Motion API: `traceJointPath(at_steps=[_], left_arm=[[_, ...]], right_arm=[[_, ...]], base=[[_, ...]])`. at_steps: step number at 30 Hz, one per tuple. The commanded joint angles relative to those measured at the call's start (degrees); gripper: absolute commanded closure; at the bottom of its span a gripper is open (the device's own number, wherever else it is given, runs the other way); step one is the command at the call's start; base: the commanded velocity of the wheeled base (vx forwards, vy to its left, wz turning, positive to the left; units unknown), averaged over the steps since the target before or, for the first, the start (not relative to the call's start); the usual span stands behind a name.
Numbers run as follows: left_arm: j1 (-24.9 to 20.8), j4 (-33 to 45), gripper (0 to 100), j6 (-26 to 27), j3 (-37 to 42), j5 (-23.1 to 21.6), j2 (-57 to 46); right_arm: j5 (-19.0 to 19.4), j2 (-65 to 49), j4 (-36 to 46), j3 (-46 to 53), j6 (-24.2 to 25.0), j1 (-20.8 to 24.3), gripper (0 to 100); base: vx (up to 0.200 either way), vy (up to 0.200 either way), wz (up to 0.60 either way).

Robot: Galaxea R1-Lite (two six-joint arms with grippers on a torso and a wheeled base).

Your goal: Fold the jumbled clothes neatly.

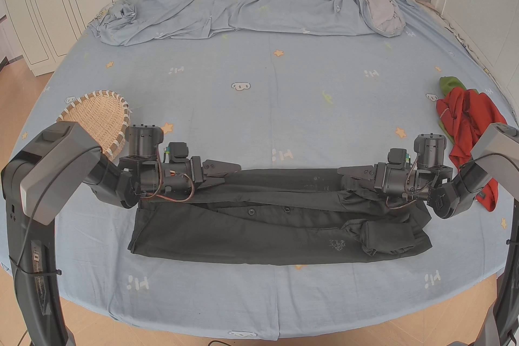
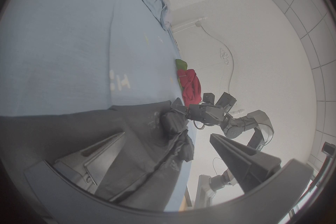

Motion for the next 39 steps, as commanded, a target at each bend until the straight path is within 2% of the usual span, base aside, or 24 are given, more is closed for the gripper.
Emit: traceJointPath(at_steps=[1, 8, 15, 22, 27, 33, 39], left_arm=[[3.08, 0.45, 0, 1.06, 3.03, 0.55, 0.14], [5.45, 0.37, 0, 3.53, 7.25, 0.46, -2.41], [6.94, -0.51, 0, 3.88, 14.63, 0.2, -15.24], [10.55, -2.27, 0, 3.61, 17.71, -3.41, -22.1], [11.07, -2.27, 0, 3.7, 18.76, -3.67, -21.22], [11.16, -3.33, 0, 3.96, 19.38, -3.67, -15.15], [12.48, -9.65, 0, 3.79, 23.77, -3.58, -15.68]], right_arm=[[-0.29, 0.9, 0.37, 1.8, -1.49, -2.31, 0], [0.5, -3.32, 0.28, 6.37, -1.84, -3.81, 0], [0.68, -13.96, 0.37, 10.67, -1.4, -4.6, 0], [0.68, -18.7, 0.37, 11.82, -1.66, -7.76, 0], [0.77, -16.86, 0.37, 11.11, -1.57, -8.64, 0], [0.68, -12.9, 0.28, 9.97, -1.84, -9.17, 0], [0.77, -13.34, 0.19, 10.5, -2.01, -12.25, 0]], base=[[0.0, 0.0, 0.0], [0.0, 0.0, 0.0], [0.0, 0.0, 0.0], [0.0, 0.0, 0.0], [0.0, 0.0, 0.0], [0.0, 0.0, 0.0], [0.0, 0.0, 0.0]])
